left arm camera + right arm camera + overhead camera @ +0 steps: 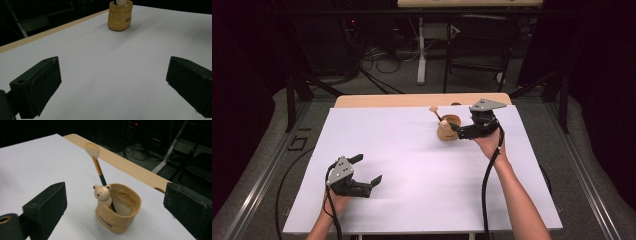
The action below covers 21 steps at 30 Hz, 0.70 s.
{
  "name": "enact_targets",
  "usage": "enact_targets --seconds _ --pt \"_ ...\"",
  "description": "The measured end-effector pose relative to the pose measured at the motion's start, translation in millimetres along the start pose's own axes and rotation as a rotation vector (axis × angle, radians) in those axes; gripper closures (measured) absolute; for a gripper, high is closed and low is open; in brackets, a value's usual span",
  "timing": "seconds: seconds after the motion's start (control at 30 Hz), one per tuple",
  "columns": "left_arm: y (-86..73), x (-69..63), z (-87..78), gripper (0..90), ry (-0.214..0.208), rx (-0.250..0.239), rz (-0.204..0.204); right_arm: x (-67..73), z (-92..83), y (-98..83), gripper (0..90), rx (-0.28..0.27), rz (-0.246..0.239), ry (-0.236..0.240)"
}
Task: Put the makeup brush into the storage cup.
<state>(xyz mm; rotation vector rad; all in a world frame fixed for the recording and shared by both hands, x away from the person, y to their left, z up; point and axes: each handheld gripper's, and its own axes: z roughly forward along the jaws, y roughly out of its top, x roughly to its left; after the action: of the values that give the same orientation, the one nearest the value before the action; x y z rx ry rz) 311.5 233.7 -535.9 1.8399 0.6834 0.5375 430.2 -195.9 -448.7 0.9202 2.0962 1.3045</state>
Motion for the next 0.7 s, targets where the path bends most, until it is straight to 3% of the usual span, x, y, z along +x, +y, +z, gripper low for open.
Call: enact_targets --seconds 0.27,0.7 --pt "-0.3 1.0 -2.3 0.0 0.002 -0.022 -0.002 13.4 -24.3 -16.5 0.0 -0.076 -0.013 0.033" --pt "-1.7 2.5 -9.8 0.0 0.013 -0.077 0.005 37.1 -57.7 -36.2 0.0 -0.177 -0.060 0.039"
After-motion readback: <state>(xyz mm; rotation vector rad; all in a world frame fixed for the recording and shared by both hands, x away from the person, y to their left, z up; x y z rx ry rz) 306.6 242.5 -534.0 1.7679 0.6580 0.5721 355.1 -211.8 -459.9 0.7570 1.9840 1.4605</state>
